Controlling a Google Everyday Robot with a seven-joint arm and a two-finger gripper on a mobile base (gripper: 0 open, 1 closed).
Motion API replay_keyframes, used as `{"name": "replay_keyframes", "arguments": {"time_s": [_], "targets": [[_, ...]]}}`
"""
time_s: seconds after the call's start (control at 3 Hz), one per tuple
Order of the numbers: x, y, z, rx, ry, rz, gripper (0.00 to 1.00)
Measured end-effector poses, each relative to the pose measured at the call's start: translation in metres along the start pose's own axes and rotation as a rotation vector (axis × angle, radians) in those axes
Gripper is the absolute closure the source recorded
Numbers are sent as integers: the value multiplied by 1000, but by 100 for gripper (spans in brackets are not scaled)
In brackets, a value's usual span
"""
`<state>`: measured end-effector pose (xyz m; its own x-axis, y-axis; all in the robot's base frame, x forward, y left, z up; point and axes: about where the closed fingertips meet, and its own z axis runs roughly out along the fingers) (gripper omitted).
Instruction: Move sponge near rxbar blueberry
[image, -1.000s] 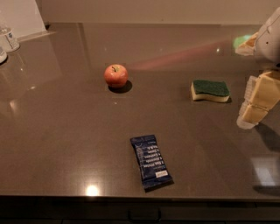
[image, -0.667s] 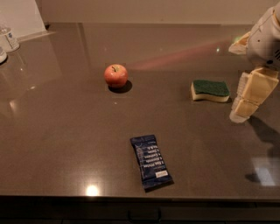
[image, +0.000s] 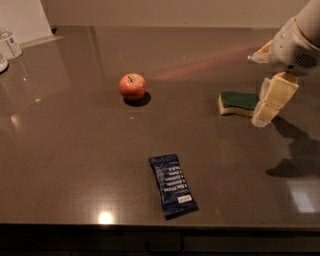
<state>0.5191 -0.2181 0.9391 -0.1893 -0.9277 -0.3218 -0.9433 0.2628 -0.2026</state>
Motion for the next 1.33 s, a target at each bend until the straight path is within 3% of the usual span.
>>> {"name": "replay_keyframes", "arguments": {"time_s": [0.67,1.33], "targets": [[4,-46,49,-54,-56,-2,0],[15,-68,81,-88,-56,7,0]]}}
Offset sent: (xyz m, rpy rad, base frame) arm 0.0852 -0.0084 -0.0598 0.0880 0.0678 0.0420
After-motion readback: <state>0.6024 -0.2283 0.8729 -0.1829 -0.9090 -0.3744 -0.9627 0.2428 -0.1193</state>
